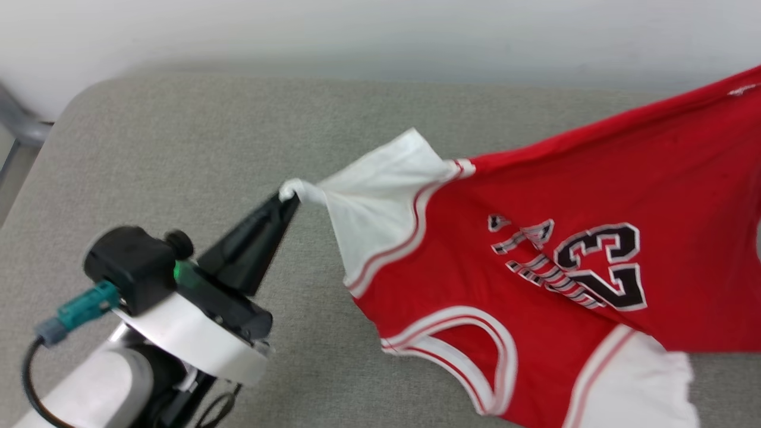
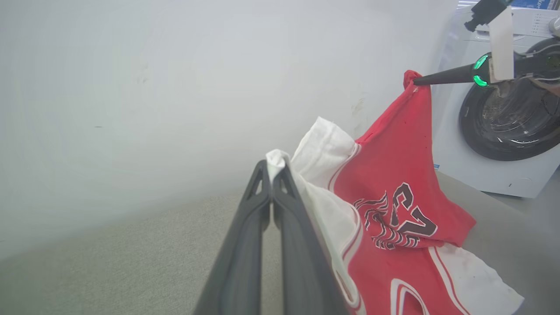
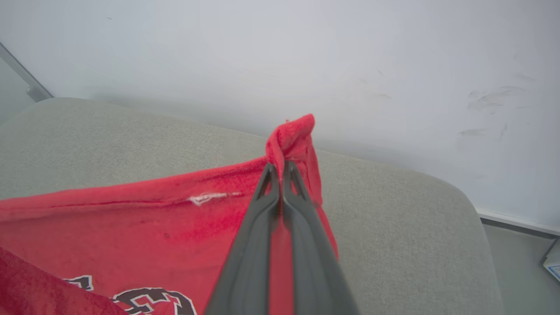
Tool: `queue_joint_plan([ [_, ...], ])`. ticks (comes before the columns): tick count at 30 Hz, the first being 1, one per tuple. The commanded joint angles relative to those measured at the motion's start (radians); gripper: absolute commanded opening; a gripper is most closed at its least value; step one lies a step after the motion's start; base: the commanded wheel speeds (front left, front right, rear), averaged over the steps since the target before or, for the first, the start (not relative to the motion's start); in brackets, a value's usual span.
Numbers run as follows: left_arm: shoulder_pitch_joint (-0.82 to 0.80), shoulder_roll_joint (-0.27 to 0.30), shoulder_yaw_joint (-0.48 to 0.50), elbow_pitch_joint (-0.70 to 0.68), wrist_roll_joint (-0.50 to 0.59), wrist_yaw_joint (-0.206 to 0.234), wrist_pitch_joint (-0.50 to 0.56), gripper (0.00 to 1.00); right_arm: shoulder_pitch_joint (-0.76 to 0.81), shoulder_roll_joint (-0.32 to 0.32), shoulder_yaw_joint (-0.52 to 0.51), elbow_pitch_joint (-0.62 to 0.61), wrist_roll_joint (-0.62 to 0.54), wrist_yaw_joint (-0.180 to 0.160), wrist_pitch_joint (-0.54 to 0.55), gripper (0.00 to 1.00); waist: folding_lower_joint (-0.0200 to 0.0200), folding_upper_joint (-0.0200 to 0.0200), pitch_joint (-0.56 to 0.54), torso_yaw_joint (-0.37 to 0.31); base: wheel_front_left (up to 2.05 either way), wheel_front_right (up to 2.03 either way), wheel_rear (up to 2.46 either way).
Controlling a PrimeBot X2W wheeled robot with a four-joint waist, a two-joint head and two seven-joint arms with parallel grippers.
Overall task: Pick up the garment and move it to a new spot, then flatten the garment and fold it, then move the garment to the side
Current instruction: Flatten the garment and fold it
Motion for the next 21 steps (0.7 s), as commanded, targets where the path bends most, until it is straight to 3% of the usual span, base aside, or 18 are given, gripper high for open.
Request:
queue_joint_plan([
  [1, -0.030, 0.005, 0.023, -0.007, -0.005, 0.009, -0.009, 0.00, -0.010, 0.010, -0.010, -0.019, 0.008, -0.001, -0.010, 0.00, 0.0001, 0.0000, -0.027, -0.027, 0.00, 0.00, 0.00],
  [21, -0.286, 0.001, 0.202, -0.044, -0.041, 0.045, -0.026, 0.00, -0.016, 0.106, -0.109, -0.198, -0.010, -0.001, -0.042, 0.00, 0.0001, 0.0000, -0.049, -0.085, 0.00, 0.00, 0.00],
])
